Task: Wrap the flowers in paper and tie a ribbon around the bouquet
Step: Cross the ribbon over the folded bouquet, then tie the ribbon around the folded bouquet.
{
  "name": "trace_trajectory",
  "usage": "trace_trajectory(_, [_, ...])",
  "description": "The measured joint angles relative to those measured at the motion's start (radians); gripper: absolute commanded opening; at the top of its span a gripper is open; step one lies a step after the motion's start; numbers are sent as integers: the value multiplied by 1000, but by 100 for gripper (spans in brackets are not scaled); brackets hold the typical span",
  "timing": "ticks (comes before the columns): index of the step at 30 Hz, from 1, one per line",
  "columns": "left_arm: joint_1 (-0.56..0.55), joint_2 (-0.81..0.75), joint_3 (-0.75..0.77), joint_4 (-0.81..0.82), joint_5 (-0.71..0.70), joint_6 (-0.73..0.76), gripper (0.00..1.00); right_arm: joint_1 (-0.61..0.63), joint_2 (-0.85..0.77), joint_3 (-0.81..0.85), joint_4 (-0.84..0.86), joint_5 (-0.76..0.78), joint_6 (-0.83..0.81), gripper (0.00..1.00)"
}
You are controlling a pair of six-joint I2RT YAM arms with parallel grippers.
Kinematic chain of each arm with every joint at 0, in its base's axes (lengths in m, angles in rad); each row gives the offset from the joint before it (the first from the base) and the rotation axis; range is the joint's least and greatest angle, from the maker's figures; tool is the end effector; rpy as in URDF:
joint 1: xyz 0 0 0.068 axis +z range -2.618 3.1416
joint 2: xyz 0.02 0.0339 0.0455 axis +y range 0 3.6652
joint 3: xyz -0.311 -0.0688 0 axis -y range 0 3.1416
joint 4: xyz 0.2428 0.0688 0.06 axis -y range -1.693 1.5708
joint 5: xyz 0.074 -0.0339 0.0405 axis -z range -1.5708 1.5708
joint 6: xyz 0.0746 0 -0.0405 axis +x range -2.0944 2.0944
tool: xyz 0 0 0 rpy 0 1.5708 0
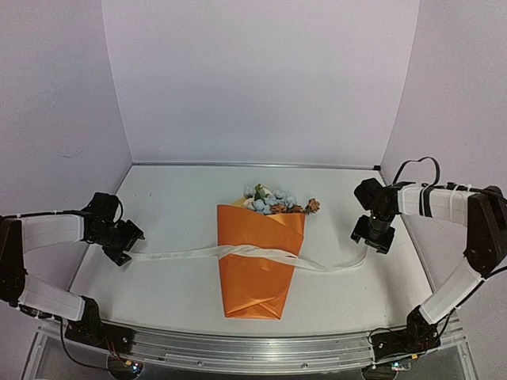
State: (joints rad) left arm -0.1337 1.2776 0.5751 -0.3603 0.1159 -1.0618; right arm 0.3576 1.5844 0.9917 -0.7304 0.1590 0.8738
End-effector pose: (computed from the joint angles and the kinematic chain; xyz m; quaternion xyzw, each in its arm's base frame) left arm 0.2231 -0.0387 0.1707 -0.4195 0.8706 -0.1875 0.1758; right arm 0.2808 0.0923 0.1955 0.2620 0.9539 0.0068 0.1460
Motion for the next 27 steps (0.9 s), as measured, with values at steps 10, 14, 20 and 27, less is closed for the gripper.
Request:
trace_trajectory(10, [-57, -215, -34, -15, 81, -138, 89, 25, -144, -74, 0, -61, 35, 91])
trace_trajectory(14, [-74, -331, -58, -43, 59, -182, 89, 45, -174, -96, 0, -75, 50, 94])
trace_trajectory(20, [-233, -360, -132, 72, 37, -331, 90, 112, -220, -118, 13, -78, 89, 98])
trace_trajectory(27, [-516, -156, -160, 388, -40, -547, 91, 137, -334, -205, 49, -80, 170, 98])
